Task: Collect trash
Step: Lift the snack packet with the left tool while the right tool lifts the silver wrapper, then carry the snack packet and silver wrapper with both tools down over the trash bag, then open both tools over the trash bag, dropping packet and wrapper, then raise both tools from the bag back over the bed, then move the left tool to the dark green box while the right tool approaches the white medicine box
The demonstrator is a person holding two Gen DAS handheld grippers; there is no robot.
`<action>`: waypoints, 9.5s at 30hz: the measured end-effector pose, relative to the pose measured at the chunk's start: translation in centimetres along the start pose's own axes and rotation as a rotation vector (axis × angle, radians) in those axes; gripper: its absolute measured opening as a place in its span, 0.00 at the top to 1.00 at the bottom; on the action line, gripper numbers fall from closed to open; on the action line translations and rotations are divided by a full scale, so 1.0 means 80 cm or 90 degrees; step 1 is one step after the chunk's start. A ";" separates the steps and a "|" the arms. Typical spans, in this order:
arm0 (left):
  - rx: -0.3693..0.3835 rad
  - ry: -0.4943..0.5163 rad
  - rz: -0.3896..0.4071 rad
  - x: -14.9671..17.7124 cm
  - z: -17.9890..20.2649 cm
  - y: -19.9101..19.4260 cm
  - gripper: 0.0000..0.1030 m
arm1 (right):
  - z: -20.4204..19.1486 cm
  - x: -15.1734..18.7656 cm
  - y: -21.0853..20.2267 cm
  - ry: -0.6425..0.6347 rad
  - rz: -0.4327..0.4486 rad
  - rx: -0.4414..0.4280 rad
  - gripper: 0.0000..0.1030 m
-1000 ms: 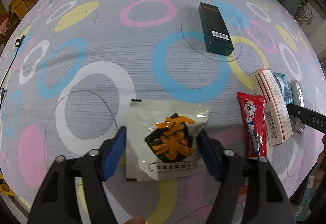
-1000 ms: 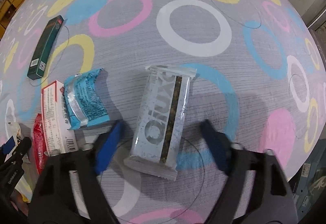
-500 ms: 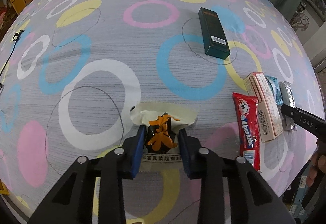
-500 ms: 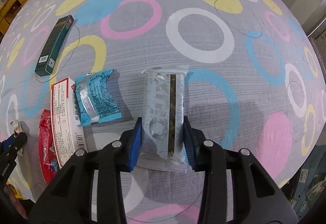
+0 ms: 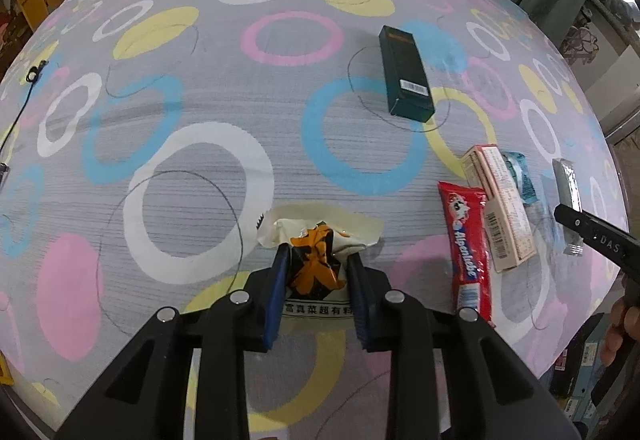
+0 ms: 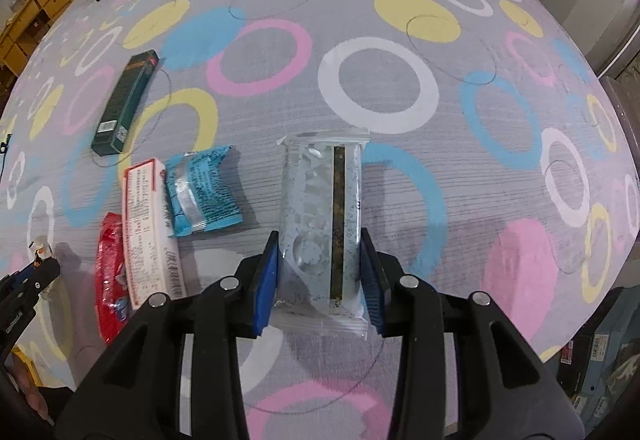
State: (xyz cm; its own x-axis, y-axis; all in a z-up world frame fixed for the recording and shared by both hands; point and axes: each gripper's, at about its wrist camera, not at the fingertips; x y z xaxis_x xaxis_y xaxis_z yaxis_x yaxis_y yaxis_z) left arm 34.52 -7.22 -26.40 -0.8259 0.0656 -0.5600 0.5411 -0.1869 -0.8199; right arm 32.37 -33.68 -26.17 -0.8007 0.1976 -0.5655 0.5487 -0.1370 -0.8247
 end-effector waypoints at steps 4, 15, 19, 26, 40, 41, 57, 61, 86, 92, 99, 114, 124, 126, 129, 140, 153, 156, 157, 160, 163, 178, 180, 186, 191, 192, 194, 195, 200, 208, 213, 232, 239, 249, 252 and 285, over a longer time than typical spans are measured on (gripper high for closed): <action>0.005 0.006 0.011 0.000 0.003 -0.019 0.73 | 0.001 -0.002 -0.025 0.000 0.019 -0.011 0.64; 0.004 0.031 0.050 -0.003 0.013 -0.080 0.73 | 0.005 -0.014 -0.094 -0.003 0.070 -0.040 0.64; 0.002 0.042 0.069 -0.001 0.019 -0.108 0.73 | 0.003 -0.014 -0.125 -0.005 0.094 -0.053 0.64; 0.012 0.047 0.095 0.002 0.026 -0.151 0.73 | 0.000 -0.011 -0.185 -0.018 0.135 -0.070 0.64; 0.012 0.067 0.148 0.026 0.028 -0.234 0.73 | 0.004 0.030 -0.279 -0.027 0.188 -0.101 0.64; 0.011 0.069 0.151 0.028 0.029 -0.239 0.73 | 0.004 0.034 -0.284 -0.028 0.191 -0.099 0.64; -0.010 0.116 0.219 0.079 0.035 -0.319 0.73 | -0.008 0.109 -0.395 -0.054 0.256 -0.140 0.64; -0.008 0.127 0.230 0.092 0.035 -0.339 0.73 | -0.014 0.126 -0.415 -0.062 0.266 -0.149 0.64; 0.035 0.239 0.152 0.233 0.016 -0.328 0.73 | -0.073 0.250 -0.383 -0.134 0.165 -0.213 0.64; 0.030 0.261 0.110 0.270 0.006 -0.283 0.73 | -0.091 0.282 -0.335 -0.155 0.113 -0.222 0.64; 0.041 0.262 0.051 0.302 -0.014 -0.223 0.73 | -0.111 0.317 -0.280 -0.187 0.058 -0.233 0.64; 0.066 0.306 -0.022 0.361 -0.025 -0.122 0.73 | -0.147 0.376 -0.159 -0.266 -0.050 -0.232 0.64; 0.075 0.329 -0.050 0.391 -0.028 -0.080 0.73 | -0.169 0.398 -0.125 -0.305 -0.084 -0.248 0.64; 0.075 0.328 -0.064 0.399 -0.030 -0.070 0.73 | -0.171 0.403 -0.117 -0.305 -0.100 -0.251 0.64; 0.087 0.317 -0.082 0.399 -0.036 -0.061 0.73 | -0.173 0.411 -0.104 -0.301 -0.122 -0.254 0.64; 0.113 0.319 -0.133 0.418 -0.028 -0.036 0.72 | -0.179 0.427 -0.076 -0.324 -0.172 -0.232 0.64; 0.105 0.319 -0.161 0.432 -0.025 -0.027 0.41 | -0.190 0.441 -0.073 -0.333 -0.188 -0.224 0.56; 0.104 0.320 -0.159 0.431 -0.025 -0.028 0.30 | -0.186 0.439 -0.072 -0.323 -0.187 -0.223 0.49; 0.104 0.319 -0.157 0.431 -0.026 -0.029 0.28 | -0.186 0.438 -0.073 -0.320 -0.186 -0.221 0.43; 0.105 0.312 -0.151 0.429 -0.027 -0.031 0.21 | -0.183 0.436 -0.075 -0.309 -0.183 -0.224 0.40; 0.103 0.311 -0.149 0.428 -0.029 -0.031 0.19 | -0.181 0.433 -0.076 -0.299 -0.178 -0.223 0.39; 0.076 0.321 -0.120 0.422 -0.031 -0.036 0.08 | -0.177 0.432 -0.079 -0.295 -0.165 -0.214 0.32; 0.073 0.324 -0.124 0.422 -0.031 -0.037 0.08 | -0.176 0.431 -0.081 -0.295 -0.160 -0.213 0.32; 0.082 0.301 -0.115 0.412 -0.032 -0.043 0.08 | -0.169 0.422 -0.092 -0.284 -0.138 -0.211 0.31; 0.106 0.263 -0.084 0.391 -0.032 -0.064 0.08 | -0.158 0.407 -0.110 -0.256 -0.110 -0.220 0.31; 0.118 0.249 -0.080 0.387 -0.031 -0.069 0.08 | -0.155 0.405 -0.114 -0.250 -0.105 -0.223 0.31; 0.133 0.233 -0.075 0.381 -0.029 -0.076 0.08 | -0.150 0.401 -0.121 -0.237 -0.096 -0.230 0.30; 0.138 0.227 -0.068 0.378 -0.027 -0.082 0.08 | -0.148 0.399 -0.124 -0.232 -0.094 -0.232 0.30; 0.144 0.227 -0.045 0.366 -0.016 -0.102 0.08 | -0.136 0.385 -0.149 -0.214 -0.069 -0.238 0.30; 0.105 0.200 0.021 0.335 -0.020 -0.142 0.08 | -0.099 0.342 -0.217 -0.153 -0.004 -0.239 0.21; 0.085 0.148 0.060 0.311 -0.038 -0.166 0.08 | -0.080 0.310 -0.270 -0.135 0.054 -0.224 0.21; 0.037 0.071 0.209 0.164 -0.039 -0.286 0.08 | -0.060 0.202 -0.384 -0.116 0.225 -0.172 0.07; 0.023 0.079 0.230 0.108 -0.026 -0.294 0.08 | -0.058 0.155 -0.397 -0.100 0.250 -0.156 0.07; 0.003 0.095 0.243 0.036 -0.012 -0.271 0.08 | -0.067 0.088 -0.397 -0.094 0.281 -0.146 0.07; 0.005 0.100 0.239 0.009 -0.006 -0.255 0.08 | -0.074 0.066 -0.385 -0.099 0.282 -0.140 0.07; -0.012 0.148 0.089 -0.135 0.065 0.085 0.08 | -0.103 0.019 -0.070 -0.128 0.079 -0.081 0.14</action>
State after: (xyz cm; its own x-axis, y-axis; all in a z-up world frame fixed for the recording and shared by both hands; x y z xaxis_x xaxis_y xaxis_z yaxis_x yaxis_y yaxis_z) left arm 46.28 -14.27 -25.30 -0.6853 0.2637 -0.6788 0.6522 -0.1924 -0.7332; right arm 30.06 -24.64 -22.38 -0.7500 -0.0111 -0.6614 0.6614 -0.0227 -0.7497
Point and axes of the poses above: each gripper's, at about its wrist camera, not at the fingertips, and y roughly the way its jaws point, z to its right, x to its underside, and after that the axes turned 14 degrees about z, right-handed
